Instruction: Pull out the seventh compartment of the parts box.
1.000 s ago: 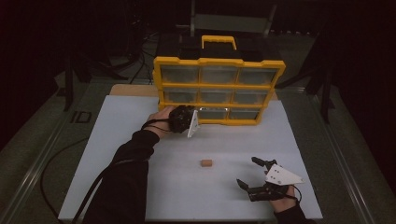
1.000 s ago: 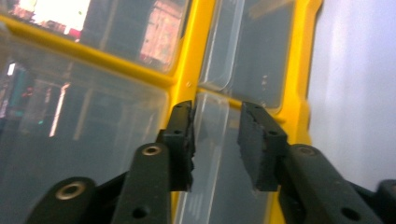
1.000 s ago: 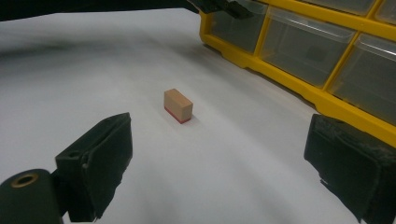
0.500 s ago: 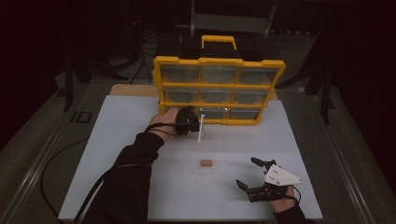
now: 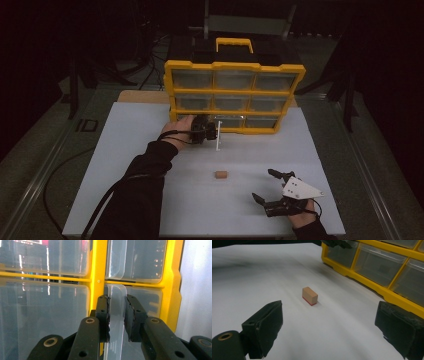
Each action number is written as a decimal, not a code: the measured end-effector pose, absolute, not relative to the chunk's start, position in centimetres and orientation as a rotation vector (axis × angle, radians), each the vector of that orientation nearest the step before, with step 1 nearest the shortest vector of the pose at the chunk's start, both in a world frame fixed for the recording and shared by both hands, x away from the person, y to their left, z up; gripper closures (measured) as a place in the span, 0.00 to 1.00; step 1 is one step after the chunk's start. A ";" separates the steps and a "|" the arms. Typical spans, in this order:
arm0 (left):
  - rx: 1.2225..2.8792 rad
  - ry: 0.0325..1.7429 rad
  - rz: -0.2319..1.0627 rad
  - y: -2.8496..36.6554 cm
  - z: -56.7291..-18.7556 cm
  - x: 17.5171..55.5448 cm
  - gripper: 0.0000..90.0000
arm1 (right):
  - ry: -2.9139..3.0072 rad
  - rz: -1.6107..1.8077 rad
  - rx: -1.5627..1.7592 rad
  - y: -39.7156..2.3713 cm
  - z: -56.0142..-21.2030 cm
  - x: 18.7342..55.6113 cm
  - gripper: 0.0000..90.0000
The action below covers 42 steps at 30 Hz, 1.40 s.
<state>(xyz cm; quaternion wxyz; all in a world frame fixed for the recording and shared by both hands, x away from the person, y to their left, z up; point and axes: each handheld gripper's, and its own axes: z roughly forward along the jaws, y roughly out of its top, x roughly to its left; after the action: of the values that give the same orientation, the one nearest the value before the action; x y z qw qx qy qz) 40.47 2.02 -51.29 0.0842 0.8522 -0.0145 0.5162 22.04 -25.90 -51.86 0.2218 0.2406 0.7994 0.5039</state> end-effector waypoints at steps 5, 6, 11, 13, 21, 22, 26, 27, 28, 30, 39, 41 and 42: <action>2.571 -0.058 1.480 2.3 -50.6 40.7 0.84 | 2.208 1.394 0.669 -26.0 -51.9 22.1 0.09; 2.578 -0.057 1.477 2.2 -50.6 40.7 0.84 | 2.208 1.396 0.672 -26.0 -52.0 22.2 0.09; 2.576 -0.055 1.500 2.1 -50.7 40.6 0.84 | 2.206 1.402 0.676 -26.1 -51.9 22.2 0.09; 2.562 -0.049 1.511 2.1 -50.9 40.5 0.84 | 2.205 1.407 0.680 -26.1 -51.9 22.2 0.09; 2.560 -0.082 1.484 2.4 -50.7 40.5 0.84 | 2.205 1.410 0.681 -26.1 -51.9 22.2 0.09; 2.562 -0.085 1.484 2.5 -50.6 40.5 0.84 | 2.204 1.410 0.683 -26.1 -51.9 22.2 0.09; 2.559 -0.081 1.478 2.2 -50.4 40.4 0.84 | 2.202 1.416 0.689 -26.2 -51.9 22.3 0.09; 2.560 -0.082 1.474 2.3 -50.4 40.4 0.84 | 2.202 1.413 0.686 -26.2 -51.9 22.3 0.09; 2.555 -0.079 1.470 2.3 -50.4 40.4 0.84 | 2.200 1.418 0.693 -26.1 -51.9 22.2 0.09; 2.566 -0.086 1.471 2.3 -50.3 40.3 0.84 | 2.202 1.413 0.677 -26.1 -51.9 22.2 0.09; 2.576 -0.073 1.425 2.3 -50.1 39.8 0.84 | 2.190 1.415 0.681 -26.2 -51.8 22.2 0.09; 2.580 -0.078 1.413 2.3 -50.1 39.6 0.84 | 2.191 1.417 0.684 -26.3 -51.8 22.2 0.09; 2.584 -0.081 1.407 2.3 -50.0 39.5 0.84 | 2.193 1.419 0.688 -26.3 -51.8 22.2 0.09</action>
<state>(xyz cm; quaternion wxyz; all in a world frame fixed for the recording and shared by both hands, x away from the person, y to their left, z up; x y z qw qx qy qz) 39.54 2.32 -50.02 0.0988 0.8736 -0.0274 0.4758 22.20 -26.26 -51.83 0.2187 0.2487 0.7922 0.5125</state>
